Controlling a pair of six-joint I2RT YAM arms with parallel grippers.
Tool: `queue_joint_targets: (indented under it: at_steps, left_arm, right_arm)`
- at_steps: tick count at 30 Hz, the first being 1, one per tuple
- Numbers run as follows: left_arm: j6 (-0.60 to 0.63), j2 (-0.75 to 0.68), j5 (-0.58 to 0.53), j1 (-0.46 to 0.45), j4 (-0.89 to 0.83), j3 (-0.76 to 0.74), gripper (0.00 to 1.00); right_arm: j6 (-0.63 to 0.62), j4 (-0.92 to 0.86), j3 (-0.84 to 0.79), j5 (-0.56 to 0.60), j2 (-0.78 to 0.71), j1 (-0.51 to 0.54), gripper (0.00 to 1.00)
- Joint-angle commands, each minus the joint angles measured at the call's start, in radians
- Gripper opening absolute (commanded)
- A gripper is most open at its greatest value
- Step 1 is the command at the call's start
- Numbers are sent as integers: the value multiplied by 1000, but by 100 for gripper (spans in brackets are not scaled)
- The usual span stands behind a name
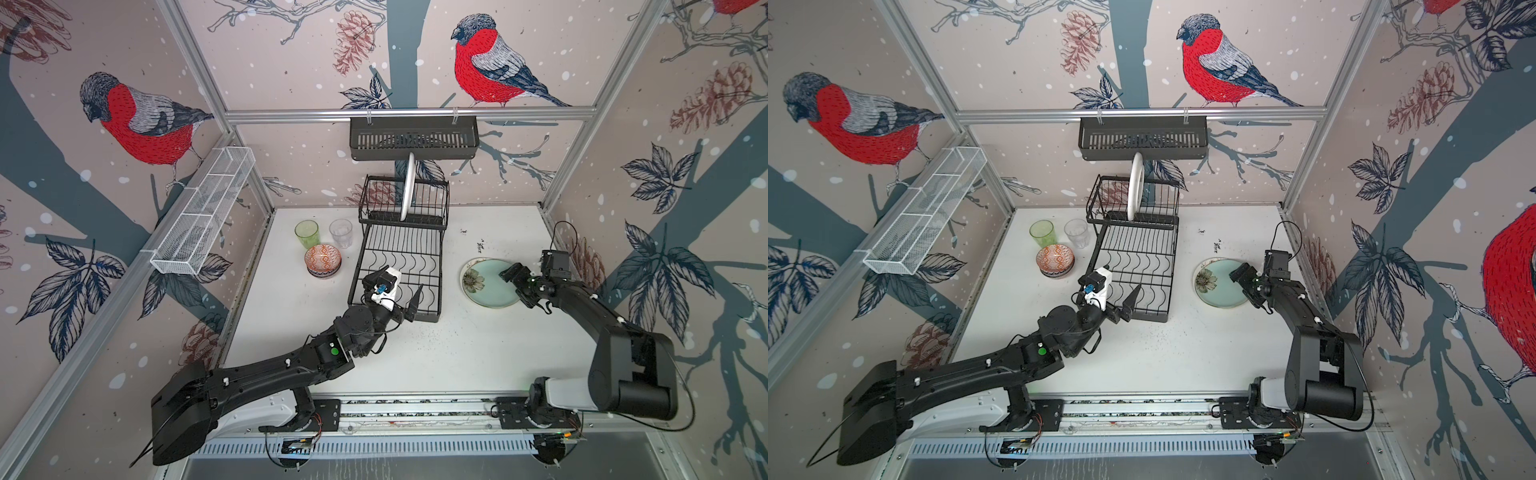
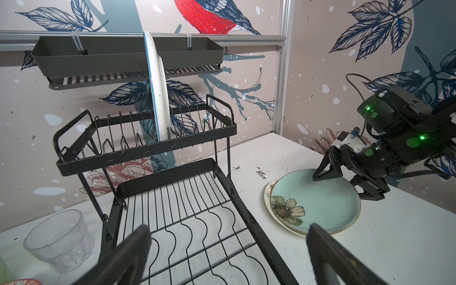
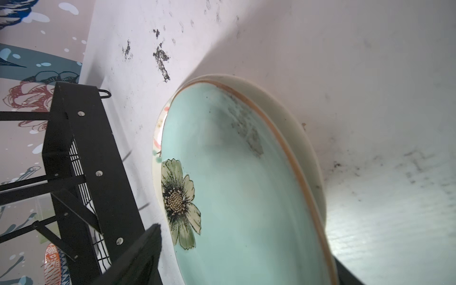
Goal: Unload the mixed dishes from the dish rack
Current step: 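Lower the mint plate flat onto the floral plate and open the right gripper, then raise the right gripper off the plates while the left reaches up to the upper rack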
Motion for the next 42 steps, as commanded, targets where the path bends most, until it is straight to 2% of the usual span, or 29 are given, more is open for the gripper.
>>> queue_joint_targets:
  at_steps: [1,15,24,32,42]
  left_arm:
    - [-4,-5,-17,1,52,-1,98]
    - [-4,-7,-27,1,61,-7,98]
    - [-2,-10,-27,2,65,-10,98]
    - [1,-4,-30,2,67,-9,98]
    - [1,19,-28,2,63,-1,98]
  right_arm:
    - [-20,-10,13,30,5,6,83]
    - [-85,-96,60,170,29,49,84]
    - [-92,-101,70,218,31,60,84]
    - [-99,-97,74,215,2,76,84]
    - [-76,-80,73,218,-74,143,84]
